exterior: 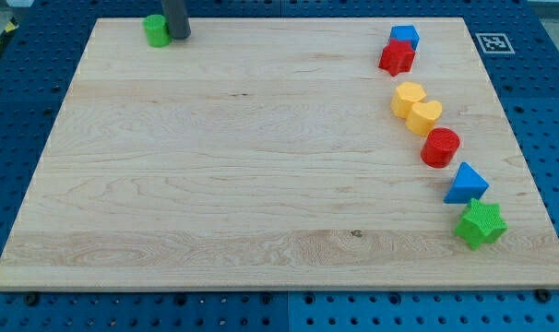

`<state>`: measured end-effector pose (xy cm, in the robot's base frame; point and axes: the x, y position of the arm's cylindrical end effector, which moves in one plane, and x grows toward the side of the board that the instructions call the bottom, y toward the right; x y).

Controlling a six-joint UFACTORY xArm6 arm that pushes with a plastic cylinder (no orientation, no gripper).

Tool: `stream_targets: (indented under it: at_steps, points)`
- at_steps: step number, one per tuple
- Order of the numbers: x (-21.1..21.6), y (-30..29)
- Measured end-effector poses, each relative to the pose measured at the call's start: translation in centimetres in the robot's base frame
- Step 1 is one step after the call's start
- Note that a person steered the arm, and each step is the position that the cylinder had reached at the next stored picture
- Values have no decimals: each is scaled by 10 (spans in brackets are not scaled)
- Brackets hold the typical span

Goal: Slide the red star into the green circle

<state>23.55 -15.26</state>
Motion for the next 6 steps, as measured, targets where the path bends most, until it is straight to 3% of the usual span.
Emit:
stream_targets:
  at_steps: [2,6]
  points:
    - [93,93]
    - [91,296]
